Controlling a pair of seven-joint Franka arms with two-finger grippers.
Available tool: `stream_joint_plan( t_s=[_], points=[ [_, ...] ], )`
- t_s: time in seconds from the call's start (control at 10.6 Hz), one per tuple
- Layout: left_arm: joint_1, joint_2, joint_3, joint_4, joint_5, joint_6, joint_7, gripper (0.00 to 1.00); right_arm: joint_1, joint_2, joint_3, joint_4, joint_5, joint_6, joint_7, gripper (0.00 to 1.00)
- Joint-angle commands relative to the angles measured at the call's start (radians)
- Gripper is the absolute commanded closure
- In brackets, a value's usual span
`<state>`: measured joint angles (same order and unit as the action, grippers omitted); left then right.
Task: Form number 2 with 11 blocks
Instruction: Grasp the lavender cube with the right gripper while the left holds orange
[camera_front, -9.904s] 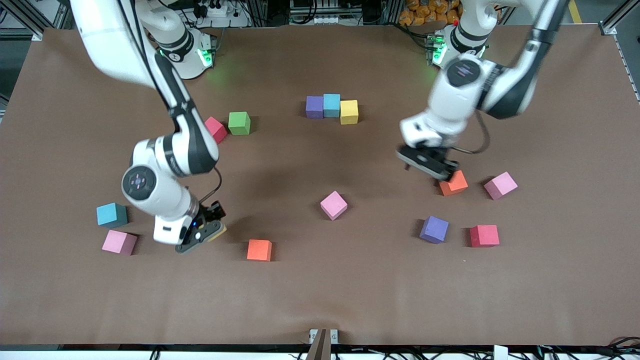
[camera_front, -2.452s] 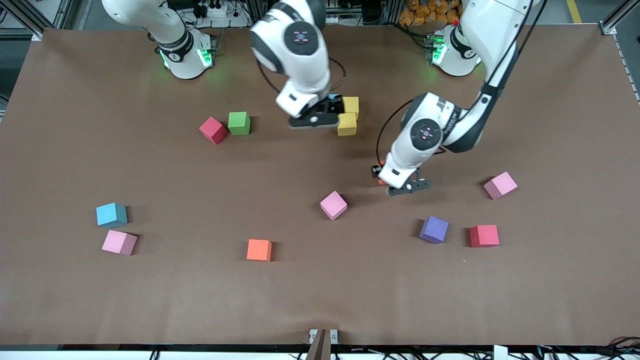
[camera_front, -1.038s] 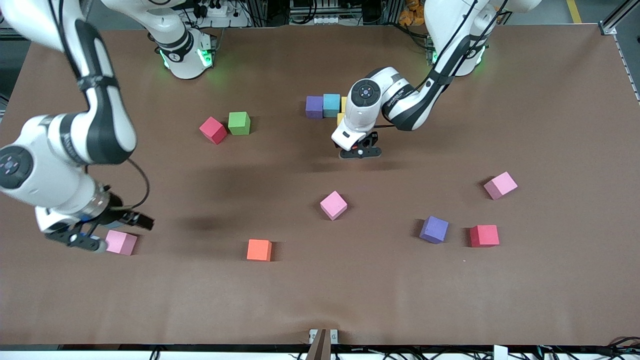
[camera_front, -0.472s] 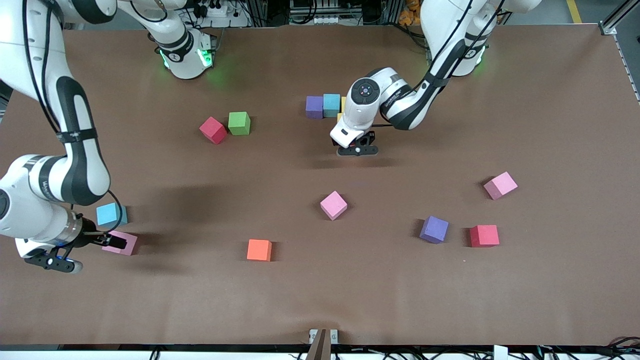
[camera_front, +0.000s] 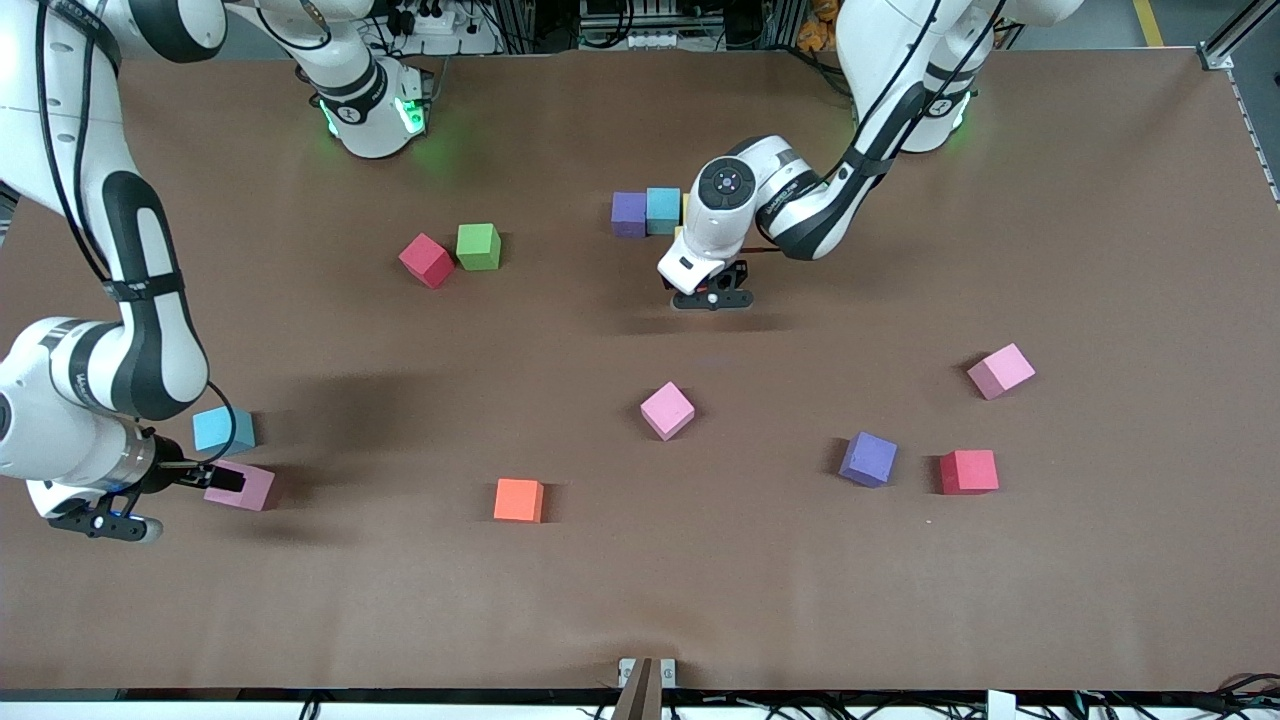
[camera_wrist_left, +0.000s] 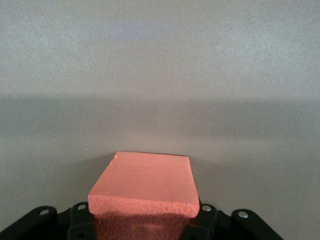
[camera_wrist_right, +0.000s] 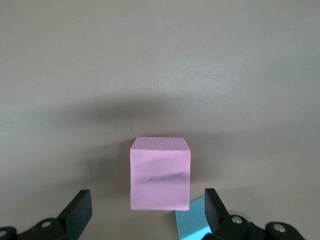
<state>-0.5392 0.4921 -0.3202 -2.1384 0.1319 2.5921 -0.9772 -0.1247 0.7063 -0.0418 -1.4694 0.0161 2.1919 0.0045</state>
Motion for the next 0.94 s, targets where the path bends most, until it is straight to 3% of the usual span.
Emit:
stream_joint_plan(
  t_s=[0.0,0.66,0.85],
  points=[
    [-0.015,0.003,0.000,-0.005,0.006,0.011,-0.032,0.58,-0.024,0.059,0.025,0.032,-0.010,0.021,-0.027,0.00],
    [-0.016,0.011,0.000,-0.008,0.008,0.005,-0.018,0.56,-0.041,0.100,0.026,0.021,0.004,0.072,-0.047,0.00],
    [-0.018,0.011,0.000,-0.006,0.008,-0.004,-0.018,0.56,-0.039,0.120,0.026,0.021,0.005,0.091,-0.041,0.07]
  ],
)
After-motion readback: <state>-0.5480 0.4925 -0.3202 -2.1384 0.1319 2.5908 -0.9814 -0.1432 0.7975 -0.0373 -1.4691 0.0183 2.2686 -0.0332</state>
